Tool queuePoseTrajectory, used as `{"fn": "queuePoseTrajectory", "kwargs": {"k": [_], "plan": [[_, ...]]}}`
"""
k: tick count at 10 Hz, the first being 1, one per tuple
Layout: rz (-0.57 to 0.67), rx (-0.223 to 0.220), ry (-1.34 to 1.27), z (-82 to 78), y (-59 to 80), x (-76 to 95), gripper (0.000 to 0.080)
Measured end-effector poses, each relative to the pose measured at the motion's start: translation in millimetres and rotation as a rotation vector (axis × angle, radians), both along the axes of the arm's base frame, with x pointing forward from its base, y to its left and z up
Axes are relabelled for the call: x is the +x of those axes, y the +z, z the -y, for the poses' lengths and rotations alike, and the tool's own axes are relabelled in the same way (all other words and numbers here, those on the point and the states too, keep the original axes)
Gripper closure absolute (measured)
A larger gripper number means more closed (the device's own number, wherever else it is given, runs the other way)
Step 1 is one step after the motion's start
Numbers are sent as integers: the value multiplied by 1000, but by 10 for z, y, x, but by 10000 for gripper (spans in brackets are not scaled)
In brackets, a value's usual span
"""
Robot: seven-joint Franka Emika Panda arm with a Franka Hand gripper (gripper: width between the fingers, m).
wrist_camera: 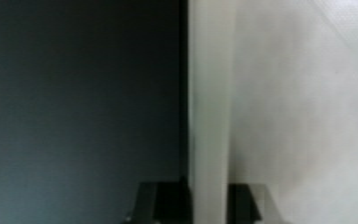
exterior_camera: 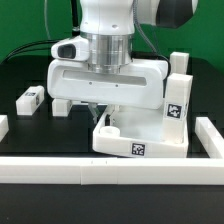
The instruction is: Assemble desk
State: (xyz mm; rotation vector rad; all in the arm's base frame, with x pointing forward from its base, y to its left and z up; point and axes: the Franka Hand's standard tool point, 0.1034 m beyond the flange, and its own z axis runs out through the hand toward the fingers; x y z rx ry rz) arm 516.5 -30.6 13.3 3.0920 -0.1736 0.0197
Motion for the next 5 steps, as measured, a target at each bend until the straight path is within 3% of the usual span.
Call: {"fn": "queuePoseTrajectory", "kwargs": {"k": [1, 3, 5], "plan": [[-5, -8, 69, 2, 3, 16, 739], [3, -35, 241, -38, 35, 201, 739], [0, -44, 369, -18, 41, 236, 739]]}}
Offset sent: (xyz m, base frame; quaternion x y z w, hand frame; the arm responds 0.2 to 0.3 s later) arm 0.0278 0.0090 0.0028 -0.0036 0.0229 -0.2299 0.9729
